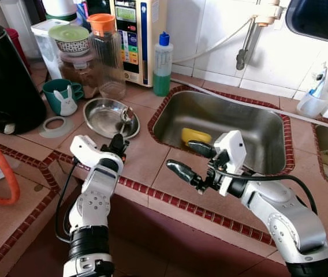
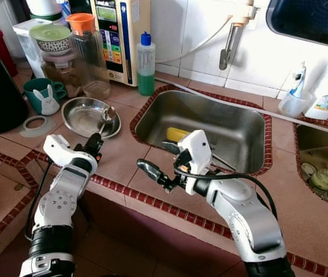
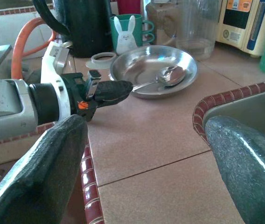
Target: Kitchen organization
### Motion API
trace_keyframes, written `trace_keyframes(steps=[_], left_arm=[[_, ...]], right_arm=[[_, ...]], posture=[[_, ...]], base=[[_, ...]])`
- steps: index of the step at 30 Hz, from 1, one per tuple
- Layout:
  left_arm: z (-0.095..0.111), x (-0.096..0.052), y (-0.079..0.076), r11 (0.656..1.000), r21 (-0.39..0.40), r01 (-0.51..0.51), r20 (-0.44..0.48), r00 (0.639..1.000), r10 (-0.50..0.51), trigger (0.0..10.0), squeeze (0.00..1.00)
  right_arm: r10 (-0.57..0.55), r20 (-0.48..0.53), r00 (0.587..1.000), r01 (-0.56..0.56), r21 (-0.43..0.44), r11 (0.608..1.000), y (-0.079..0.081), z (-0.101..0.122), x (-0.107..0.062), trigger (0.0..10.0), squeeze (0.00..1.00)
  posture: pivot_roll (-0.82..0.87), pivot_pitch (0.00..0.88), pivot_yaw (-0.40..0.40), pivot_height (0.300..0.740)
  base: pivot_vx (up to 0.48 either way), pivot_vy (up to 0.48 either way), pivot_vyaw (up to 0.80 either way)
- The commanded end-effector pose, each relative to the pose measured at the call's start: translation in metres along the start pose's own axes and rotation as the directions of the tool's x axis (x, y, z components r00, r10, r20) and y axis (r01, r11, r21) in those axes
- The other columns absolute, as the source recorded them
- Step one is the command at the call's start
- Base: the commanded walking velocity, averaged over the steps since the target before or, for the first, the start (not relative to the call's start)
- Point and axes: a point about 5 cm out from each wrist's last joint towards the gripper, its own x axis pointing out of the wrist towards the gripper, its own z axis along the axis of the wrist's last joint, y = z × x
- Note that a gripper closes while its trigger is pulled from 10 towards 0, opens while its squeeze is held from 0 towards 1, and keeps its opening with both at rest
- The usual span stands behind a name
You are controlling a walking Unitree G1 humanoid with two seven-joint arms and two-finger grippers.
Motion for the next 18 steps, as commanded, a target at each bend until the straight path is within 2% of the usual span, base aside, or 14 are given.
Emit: trace_keyframes(steps=[1,2,14,17,18], left_arm=[[-0.007,-0.001,0.008,0.999,0.001,-0.041,-0.030,0.999,0.041,0.8,0.00],[-0.006,0.000,0.009,0.999,0.003,-0.043,-0.026,0.999,0.043,0.0,0.00],[-0.004,0.001,0.008,0.999,-0.009,-0.037,-0.017,0.999,0.037,0.0,0.00],[-0.002,0.001,-0.002,1.000,-0.017,-0.012,-0.011,1.000,0.011,0.0,0.00],[-0.002,0.001,-0.004,1.000,-0.016,-0.009,-0.012,1.000,0.008,3.4,0.00]], right_arm=[[0.005,0.006,1.000,-0.005,-0.020,1.000,-0.001,0.004,0.000,10.0,0.00],[0.005,0.005,1.000,-0.005,-0.020,1.000,-0.001,0.004,0.000,10.0,0.00],[0.004,0.005,1.000,-0.003,-0.020,1.000,-0.001,0.004,0.000,10.0,0.00],[0.003,0.006,1.000,-0.003,-0.021,1.000,-0.002,0.005,0.000,10.0,0.00],[0.003,0.007,1.000,-0.003,-0.021,1.000,-0.002,0.005,0.000,10.0,0.00]], posture=[[0.08,0.000,-0.003,0.740],[0.08,0.000,-0.003,0.740],[0.08,0.000,-0.004,0.740],[0.08,0.000,-0.004,0.740],[0.08,0.000,-0.004,0.740]], base=[[0.000,0.000,0.00],[0.000,0.000,0.00],[0.000,0.000,0.00],[0.000,0.000,0.00],[0.000,0.000,0.00]])
